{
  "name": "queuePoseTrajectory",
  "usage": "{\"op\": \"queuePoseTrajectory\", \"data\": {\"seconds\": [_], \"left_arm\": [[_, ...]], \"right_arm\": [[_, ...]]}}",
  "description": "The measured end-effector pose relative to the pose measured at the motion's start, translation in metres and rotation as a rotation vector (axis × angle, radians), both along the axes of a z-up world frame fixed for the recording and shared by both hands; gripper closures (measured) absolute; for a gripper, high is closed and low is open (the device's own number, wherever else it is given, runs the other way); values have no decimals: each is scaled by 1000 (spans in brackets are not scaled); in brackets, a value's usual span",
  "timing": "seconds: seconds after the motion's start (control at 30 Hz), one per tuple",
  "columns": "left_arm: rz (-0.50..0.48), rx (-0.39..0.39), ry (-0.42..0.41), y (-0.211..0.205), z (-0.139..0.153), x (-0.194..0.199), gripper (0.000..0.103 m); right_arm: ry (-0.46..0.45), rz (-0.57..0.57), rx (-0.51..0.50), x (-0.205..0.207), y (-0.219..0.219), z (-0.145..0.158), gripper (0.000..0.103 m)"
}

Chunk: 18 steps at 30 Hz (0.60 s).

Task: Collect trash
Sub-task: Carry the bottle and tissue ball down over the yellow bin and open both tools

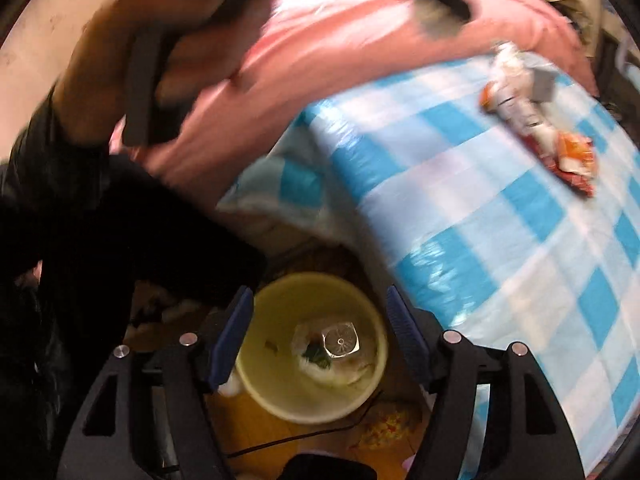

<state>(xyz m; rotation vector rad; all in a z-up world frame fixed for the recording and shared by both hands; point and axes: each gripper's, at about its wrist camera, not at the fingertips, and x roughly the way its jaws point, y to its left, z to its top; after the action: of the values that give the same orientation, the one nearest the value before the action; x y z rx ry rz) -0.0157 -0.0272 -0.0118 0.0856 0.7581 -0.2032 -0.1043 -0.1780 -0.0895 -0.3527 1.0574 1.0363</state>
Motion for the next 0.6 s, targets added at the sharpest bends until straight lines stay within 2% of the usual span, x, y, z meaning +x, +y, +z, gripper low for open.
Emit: {"op": "queuePoseTrajectory", "data": {"seconds": [0.2,0.4,0.6], "left_arm": [[11,-9,18,-2,-4,-27,79],[7,4,48,-8,-18,-56,79],[-20,24,122,-21,-43,-87,79]], "right_arm": [[-98,-146,-8,17,-15,12,28],[-167,-217,-11,25,-28,22,25],[-243,-295,-31,30,-37,30,22]]}}
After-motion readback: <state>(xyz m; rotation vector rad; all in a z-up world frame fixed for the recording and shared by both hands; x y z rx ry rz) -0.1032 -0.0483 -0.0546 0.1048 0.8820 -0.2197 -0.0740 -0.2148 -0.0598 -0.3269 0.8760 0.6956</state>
